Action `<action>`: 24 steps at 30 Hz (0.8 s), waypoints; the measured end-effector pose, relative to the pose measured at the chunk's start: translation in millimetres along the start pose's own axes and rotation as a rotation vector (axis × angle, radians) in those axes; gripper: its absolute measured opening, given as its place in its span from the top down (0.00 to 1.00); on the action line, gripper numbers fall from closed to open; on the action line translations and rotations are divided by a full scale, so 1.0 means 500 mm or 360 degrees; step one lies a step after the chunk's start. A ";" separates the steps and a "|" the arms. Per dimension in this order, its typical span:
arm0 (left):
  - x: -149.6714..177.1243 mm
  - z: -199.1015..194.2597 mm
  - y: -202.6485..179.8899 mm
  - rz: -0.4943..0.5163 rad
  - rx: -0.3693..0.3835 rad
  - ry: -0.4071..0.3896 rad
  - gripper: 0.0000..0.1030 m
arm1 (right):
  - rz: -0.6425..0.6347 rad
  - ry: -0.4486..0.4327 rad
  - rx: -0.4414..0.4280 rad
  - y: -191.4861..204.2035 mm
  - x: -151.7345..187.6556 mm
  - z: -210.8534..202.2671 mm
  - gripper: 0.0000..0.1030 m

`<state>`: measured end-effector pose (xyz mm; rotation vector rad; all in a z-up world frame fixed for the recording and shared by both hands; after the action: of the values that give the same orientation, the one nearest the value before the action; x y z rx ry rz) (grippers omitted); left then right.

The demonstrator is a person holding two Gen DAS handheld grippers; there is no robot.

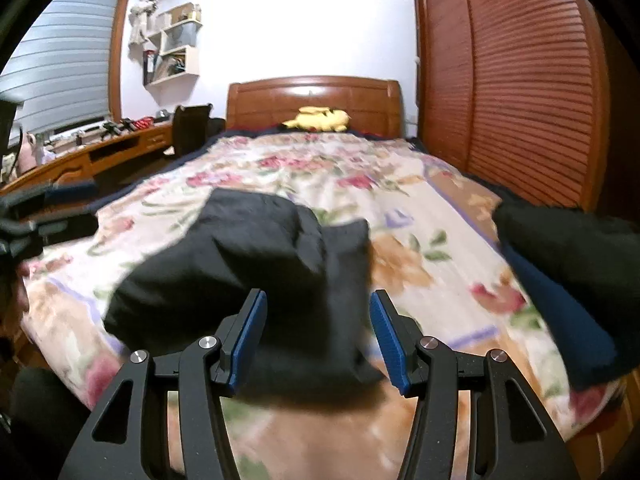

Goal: Fold large clothes

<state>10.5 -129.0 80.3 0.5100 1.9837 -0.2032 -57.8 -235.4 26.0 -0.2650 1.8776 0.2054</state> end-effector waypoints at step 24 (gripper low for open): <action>0.157 0.026 0.155 -0.0208 -0.0152 0.0156 0.20 | 0.0057 0.0444 -0.0213 0.033 -0.015 0.202 0.36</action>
<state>25.4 -43.6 10.9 0.3348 2.1133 -0.1659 31.8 -191.2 1.7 -0.3665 2.1493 0.3332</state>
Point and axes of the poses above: each gripper's, at about its wrist camera, not at the fingertips, and z roughly the way its jaws point, y to its left, x to its underside, the point moved 4 cm from there along z, roughly the way its jaws point, and after that the axes turned 5 degrees about -x, right-handed, at the moved point
